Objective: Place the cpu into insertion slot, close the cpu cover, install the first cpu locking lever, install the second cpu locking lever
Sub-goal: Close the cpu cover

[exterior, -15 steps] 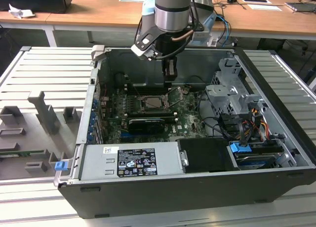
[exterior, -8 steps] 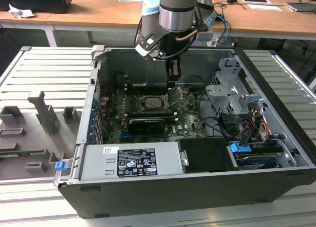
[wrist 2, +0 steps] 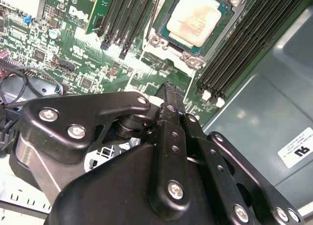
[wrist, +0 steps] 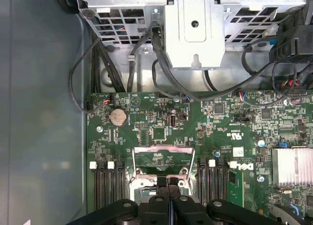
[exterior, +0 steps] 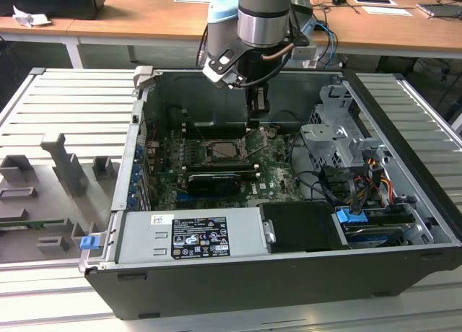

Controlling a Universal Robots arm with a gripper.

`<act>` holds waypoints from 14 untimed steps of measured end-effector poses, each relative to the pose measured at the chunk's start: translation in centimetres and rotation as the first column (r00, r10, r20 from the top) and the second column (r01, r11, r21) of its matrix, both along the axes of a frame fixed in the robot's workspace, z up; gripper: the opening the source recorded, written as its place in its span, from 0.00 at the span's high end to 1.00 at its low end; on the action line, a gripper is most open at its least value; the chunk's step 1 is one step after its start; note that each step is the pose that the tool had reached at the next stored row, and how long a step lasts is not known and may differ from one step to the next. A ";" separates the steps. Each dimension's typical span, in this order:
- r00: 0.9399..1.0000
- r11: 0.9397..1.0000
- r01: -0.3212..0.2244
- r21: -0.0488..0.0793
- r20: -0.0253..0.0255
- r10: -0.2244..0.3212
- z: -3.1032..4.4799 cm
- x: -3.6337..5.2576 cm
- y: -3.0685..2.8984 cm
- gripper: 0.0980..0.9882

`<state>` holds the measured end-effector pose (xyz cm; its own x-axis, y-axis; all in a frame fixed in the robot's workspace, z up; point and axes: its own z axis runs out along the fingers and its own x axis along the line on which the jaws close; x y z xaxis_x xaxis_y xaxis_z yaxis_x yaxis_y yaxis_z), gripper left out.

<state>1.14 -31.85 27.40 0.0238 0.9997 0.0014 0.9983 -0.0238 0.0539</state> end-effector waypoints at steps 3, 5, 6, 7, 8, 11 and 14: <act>1.000 1.000 0.000 0.000 0.000 0.000 0.00 0.25 0.00 0.99; 1.000 1.000 0.000 0.000 0.000 0.000 0.00 0.42 0.00 0.99; 1.000 1.000 0.000 0.000 0.000 0.000 0.00 0.52 0.00 0.99; 1.000 1.000 0.000 0.000 0.000 0.000 0.00 0.61 0.00 0.99; 1.000 1.000 0.000 0.000 0.000 0.000 0.00 0.73 0.00 0.99; 1.000 1.000 0.000 0.000 0.000 0.000 0.00 0.95 0.00 0.99; 1.000 1.000 0.000 0.000 0.000 0.000 0.00 1.25 0.00 0.99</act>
<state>2.38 -31.85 27.39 0.0237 0.9997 0.0014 0.9983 -0.0238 0.0538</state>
